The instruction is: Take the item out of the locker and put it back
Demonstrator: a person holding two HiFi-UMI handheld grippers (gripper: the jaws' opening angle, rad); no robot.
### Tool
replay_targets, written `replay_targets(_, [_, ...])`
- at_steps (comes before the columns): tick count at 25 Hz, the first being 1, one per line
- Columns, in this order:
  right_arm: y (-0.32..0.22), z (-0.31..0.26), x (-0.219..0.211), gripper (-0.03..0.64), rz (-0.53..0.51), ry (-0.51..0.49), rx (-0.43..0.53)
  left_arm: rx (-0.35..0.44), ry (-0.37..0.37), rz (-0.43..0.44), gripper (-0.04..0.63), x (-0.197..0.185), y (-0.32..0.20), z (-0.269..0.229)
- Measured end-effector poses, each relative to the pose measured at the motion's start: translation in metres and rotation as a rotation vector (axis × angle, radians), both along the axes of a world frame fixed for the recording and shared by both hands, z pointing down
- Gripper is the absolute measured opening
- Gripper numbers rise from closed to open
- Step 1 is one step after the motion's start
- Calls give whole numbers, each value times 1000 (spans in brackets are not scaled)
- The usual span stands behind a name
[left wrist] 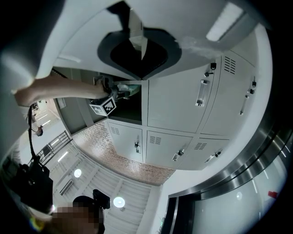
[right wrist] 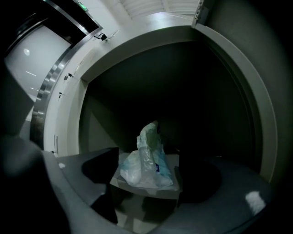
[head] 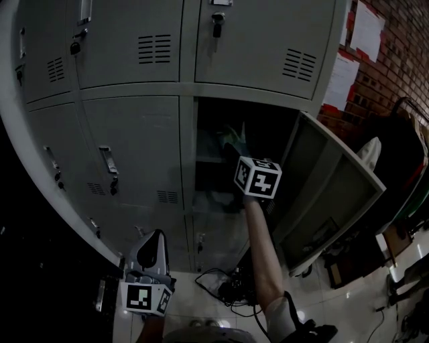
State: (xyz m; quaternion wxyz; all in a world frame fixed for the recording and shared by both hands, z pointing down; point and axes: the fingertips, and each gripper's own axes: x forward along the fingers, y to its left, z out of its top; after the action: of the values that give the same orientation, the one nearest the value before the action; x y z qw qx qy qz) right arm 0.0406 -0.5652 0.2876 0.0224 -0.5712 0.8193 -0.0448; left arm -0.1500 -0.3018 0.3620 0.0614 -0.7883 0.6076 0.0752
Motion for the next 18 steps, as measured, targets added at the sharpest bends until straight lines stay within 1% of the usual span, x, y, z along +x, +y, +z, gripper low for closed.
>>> replay_targets(3, [7, -1, 0, 410, -14, -2, 2, 1, 3, 4, 6, 0, 3, -1])
replay_targets(5, [14, -3, -1, 434, -29, -3, 7, 1, 6, 7, 6, -2, 6, -2])
replay_targets(6, [20, -6, -1, 434, -36, -9, 18, 0, 5, 9, 6, -3, 7, -2])
replay_targets(10, [54, -26, 1, 428, -49, -64, 110, -5, -3, 29, 6, -4, 13, 0])
replay_targets(11, [67, -32, 2, 391, -52, -74, 141, -6, -3, 38, 6, -4, 15, 0])
replay_targets(12, [82, -38, 4, 320, -52, -82, 178, -6, -4, 45, 6, -4, 18, 0])
replay_targets(13, [98, -45, 6, 160, -50, -86, 219, -8, -4, 52, 6, -4, 21, 0])
replay_targets(14, [115, -50, 7, 62, -50, -90, 259, -10, -3, 58, 6, -4, 24, -1])
replay_targets(15, [132, -54, 7, 44, -55, -97, 293, -12, -2, 62, 6, -5, 26, -1])
replay_targets(16, [148, -58, 6, 3, -64, -107, 322, -13, 0, 64, 6, -5, 28, -1])
replay_targets(18, [182, -62, 3, 2, -93, -134, 374, -16, 2, 64, 6, -6, 35, 2])
